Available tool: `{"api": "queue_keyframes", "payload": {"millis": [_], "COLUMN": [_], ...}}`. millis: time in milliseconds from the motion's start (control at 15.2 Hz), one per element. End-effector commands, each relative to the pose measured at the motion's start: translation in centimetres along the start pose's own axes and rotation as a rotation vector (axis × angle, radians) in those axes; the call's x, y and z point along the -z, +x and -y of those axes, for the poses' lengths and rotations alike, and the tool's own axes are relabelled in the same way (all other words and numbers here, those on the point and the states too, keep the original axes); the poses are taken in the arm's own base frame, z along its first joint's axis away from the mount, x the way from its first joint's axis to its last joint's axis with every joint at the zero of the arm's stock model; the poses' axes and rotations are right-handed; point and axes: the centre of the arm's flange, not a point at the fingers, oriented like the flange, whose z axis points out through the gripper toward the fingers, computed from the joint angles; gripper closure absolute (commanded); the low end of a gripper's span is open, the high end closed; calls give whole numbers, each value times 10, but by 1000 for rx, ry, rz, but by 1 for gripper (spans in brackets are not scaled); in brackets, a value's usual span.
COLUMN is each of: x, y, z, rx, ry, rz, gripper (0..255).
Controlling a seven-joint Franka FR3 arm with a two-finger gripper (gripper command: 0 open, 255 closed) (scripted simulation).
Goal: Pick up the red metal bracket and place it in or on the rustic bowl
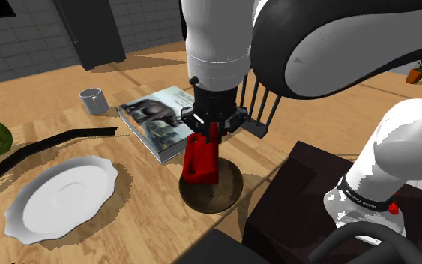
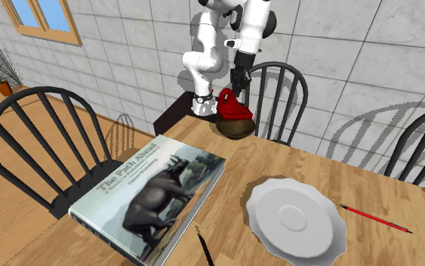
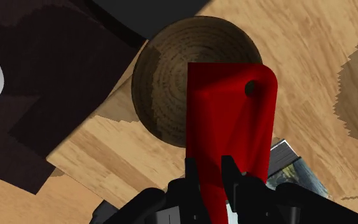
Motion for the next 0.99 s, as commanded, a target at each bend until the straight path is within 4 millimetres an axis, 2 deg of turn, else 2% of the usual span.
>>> {"api": "queue_keyframes", "payload": {"millis": [0, 924], "x": [5, -67], "y": [-4, -20], "z": [-24, -26], "rx": [0, 0], "ry": [2, 2], "rz": [3, 3], "gripper": [255, 255]}}
